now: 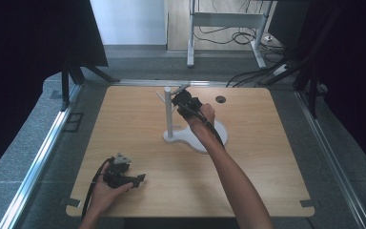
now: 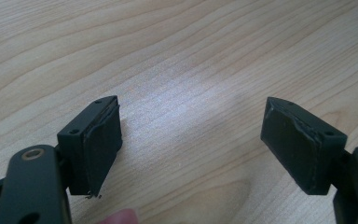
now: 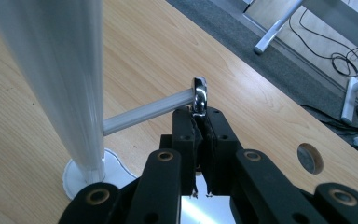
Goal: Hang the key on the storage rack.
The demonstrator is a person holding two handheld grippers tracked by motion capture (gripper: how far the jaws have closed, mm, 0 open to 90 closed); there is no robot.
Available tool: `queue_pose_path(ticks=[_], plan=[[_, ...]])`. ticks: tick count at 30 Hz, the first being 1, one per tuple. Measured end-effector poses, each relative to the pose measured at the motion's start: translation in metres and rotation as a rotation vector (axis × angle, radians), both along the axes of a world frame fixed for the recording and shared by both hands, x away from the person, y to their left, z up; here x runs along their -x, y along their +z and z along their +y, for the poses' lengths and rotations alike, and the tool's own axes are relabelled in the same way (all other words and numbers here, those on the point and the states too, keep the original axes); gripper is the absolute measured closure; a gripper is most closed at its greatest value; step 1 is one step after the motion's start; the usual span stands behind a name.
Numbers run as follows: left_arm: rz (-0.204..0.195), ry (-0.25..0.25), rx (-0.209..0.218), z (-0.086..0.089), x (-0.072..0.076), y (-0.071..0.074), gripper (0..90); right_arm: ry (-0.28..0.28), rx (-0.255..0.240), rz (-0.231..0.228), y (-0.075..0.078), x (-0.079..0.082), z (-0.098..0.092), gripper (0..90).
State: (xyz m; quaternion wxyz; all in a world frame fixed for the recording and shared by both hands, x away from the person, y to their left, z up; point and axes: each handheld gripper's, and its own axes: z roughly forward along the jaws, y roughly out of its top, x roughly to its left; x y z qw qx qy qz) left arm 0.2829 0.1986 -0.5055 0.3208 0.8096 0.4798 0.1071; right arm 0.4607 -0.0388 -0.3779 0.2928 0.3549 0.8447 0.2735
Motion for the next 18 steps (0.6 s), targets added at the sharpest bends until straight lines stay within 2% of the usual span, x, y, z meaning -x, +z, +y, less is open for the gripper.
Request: queue_pose_path(ticks=[3, 9, 10, 18], plan=[[0.0, 0.001, 0.0, 0.0, 0.0, 0.0, 20.8, 0.002, 0.005, -0.009, -0.001, 0.001, 0.001, 83.9], [0.001, 0.002, -0.002, 0.0, 0.0, -0.001, 20.9, 0.007, 0.044, -0.041, -0.003, 0.005, 0.004, 83.8], [0.001, 0.004, 0.004, 0.0, 0.0, -0.001, 20.9, 0.013, 0.058, -0.057, -0.004, 0.007, 0.005, 83.7], [0.003, 0.003, 0.001, 0.0, 0.0, -0.001, 20.9, 0.029, 0.073, -0.06, -0.009, 0.011, 0.01, 82.1]])
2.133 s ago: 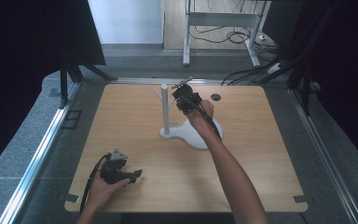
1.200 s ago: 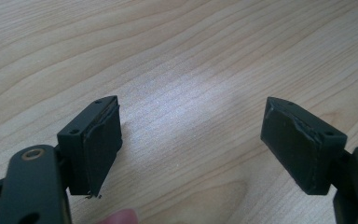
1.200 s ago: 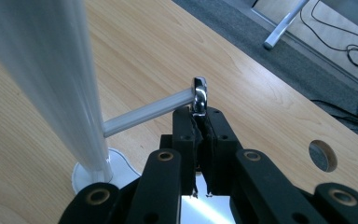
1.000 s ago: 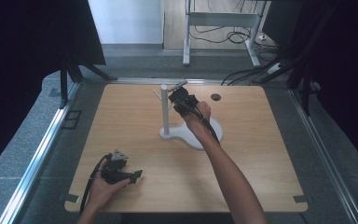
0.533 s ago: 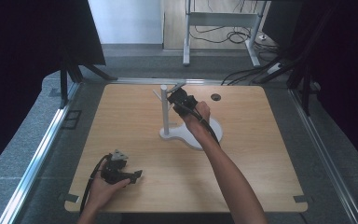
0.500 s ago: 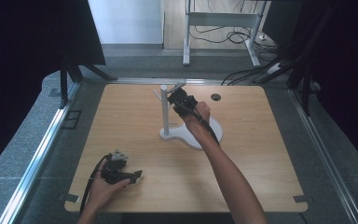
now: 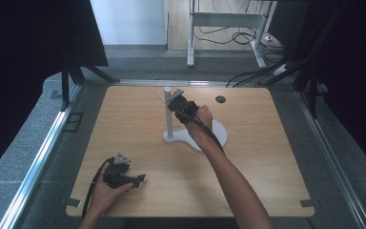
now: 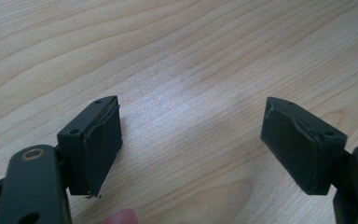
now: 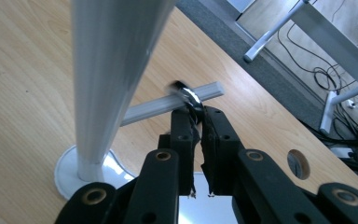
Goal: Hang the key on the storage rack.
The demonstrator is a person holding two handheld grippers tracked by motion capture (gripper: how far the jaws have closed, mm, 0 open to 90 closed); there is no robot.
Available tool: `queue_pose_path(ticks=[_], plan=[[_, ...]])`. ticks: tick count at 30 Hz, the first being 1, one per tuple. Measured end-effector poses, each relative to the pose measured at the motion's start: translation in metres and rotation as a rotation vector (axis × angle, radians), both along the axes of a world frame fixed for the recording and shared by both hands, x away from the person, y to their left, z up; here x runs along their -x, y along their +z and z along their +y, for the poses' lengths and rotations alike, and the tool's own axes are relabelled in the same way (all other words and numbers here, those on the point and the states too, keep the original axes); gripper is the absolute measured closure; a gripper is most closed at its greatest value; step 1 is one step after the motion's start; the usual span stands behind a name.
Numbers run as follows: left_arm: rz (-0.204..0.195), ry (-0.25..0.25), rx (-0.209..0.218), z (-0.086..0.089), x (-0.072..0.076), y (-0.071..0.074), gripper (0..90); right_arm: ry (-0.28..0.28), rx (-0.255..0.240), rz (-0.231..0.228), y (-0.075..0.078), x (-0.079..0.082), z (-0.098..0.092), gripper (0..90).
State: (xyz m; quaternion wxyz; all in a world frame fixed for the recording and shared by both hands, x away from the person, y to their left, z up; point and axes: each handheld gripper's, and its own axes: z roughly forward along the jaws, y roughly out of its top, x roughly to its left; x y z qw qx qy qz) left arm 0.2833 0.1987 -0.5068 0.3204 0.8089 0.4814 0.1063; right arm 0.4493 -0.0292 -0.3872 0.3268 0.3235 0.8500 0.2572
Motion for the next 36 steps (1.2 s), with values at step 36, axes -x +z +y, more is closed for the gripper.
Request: queue_pose_path(ticks=[36], plan=[[-0.002, -0.003, -0.01, -0.002, 0.004, 0.001, 20.8, 0.106, -0.344, 0.13, 0.001, 0.051, -0.077, 53.2]])
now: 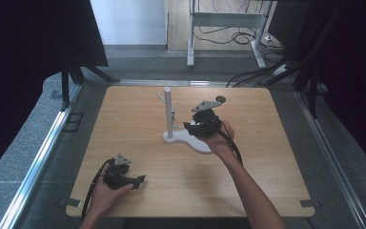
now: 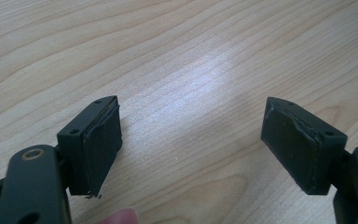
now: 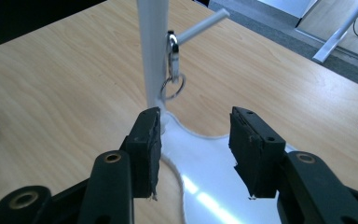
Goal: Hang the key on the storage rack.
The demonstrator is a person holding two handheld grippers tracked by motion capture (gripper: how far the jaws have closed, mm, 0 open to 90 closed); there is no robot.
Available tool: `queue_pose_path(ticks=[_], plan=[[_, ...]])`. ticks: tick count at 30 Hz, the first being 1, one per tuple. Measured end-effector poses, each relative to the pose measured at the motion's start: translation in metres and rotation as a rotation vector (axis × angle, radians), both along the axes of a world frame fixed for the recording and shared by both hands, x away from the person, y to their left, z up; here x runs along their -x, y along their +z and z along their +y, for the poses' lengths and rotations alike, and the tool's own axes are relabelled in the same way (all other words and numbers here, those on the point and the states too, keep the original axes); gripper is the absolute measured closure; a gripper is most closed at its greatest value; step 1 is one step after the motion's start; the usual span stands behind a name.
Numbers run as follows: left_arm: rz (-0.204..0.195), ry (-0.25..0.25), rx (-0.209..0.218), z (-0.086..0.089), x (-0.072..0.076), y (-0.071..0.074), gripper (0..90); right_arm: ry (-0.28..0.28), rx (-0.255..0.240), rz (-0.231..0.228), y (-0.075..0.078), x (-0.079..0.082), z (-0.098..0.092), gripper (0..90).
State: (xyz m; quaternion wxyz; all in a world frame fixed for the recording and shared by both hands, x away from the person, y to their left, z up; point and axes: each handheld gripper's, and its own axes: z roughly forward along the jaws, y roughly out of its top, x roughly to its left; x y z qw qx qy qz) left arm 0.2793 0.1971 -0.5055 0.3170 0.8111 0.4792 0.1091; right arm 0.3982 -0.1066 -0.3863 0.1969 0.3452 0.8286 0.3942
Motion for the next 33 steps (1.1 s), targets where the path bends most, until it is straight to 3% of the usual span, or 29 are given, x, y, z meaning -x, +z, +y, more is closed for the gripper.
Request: queue_pose_path(ticks=[7, 17, 22, 28, 33], plan=[[-0.005, 0.002, -0.002, -0.001, 0.001, 0.001, 20.8, 0.003, -0.055, 0.017, -0.008, 0.022, -0.026, 52.6], [-0.002, -0.002, -0.009, -0.006, 0.002, 0.001, 20.8, -0.034, -0.144, 0.025, -0.034, 0.056, -0.079, 52.3], [-0.004, -0.001, -0.009, -0.005, 0.003, 0.001, 20.8, -0.029, -0.132, 0.029, -0.048, 0.067, -0.091, 52.0], [-0.003, 0.003, -0.008, -0.004, 0.002, 0.002, 20.8, -0.04, -0.139, 0.066, -0.077, 0.084, -0.109, 51.5], [-0.002, 0.003, -0.01, -0.005, 0.001, 0.001, 20.8, -0.047, -0.157, 0.083, -0.086, 0.088, -0.113, 51.2]])
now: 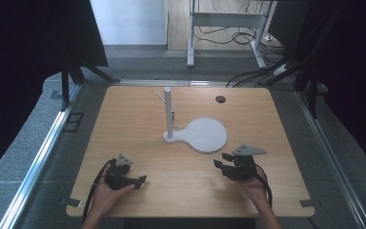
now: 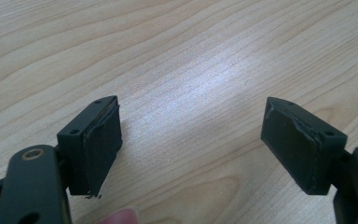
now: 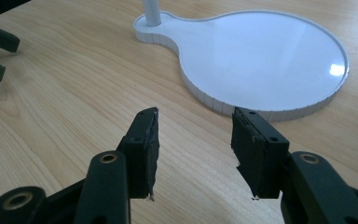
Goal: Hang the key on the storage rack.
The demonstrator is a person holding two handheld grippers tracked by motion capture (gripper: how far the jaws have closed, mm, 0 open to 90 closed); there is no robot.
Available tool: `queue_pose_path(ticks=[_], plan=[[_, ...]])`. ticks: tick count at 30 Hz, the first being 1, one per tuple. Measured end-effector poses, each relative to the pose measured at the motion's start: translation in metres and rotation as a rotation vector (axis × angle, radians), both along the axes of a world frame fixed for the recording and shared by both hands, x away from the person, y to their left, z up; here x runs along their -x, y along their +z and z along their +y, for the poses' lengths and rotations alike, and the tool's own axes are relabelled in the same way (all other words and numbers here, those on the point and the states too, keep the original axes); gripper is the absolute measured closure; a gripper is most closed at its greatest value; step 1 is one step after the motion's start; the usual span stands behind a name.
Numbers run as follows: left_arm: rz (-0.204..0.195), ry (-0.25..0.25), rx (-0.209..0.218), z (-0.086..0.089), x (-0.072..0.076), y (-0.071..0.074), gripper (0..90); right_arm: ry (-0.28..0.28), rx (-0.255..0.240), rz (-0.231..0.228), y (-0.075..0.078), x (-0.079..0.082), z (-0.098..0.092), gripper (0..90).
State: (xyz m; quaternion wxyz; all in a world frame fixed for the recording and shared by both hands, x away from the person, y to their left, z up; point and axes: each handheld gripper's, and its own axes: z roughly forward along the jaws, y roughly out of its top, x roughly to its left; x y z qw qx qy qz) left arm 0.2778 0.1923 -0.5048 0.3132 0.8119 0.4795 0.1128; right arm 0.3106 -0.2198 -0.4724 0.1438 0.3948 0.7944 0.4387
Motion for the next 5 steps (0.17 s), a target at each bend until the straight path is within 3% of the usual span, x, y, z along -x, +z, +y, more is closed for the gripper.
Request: queue_pose_path(ticks=[2, 5], plan=[[0.001, -0.002, -0.005, -0.0001, -0.0002, -0.0004, 20.8, 0.0, 0.025, -0.01, -0.0001, 0.0004, 0.0009, 50.9], [-0.001, -0.002, -0.004, -0.0001, -0.0001, -0.0003, 20.8, 0.001, 0.02, -0.011, 0.0, 0.0005, 0.0003, 50.2]])
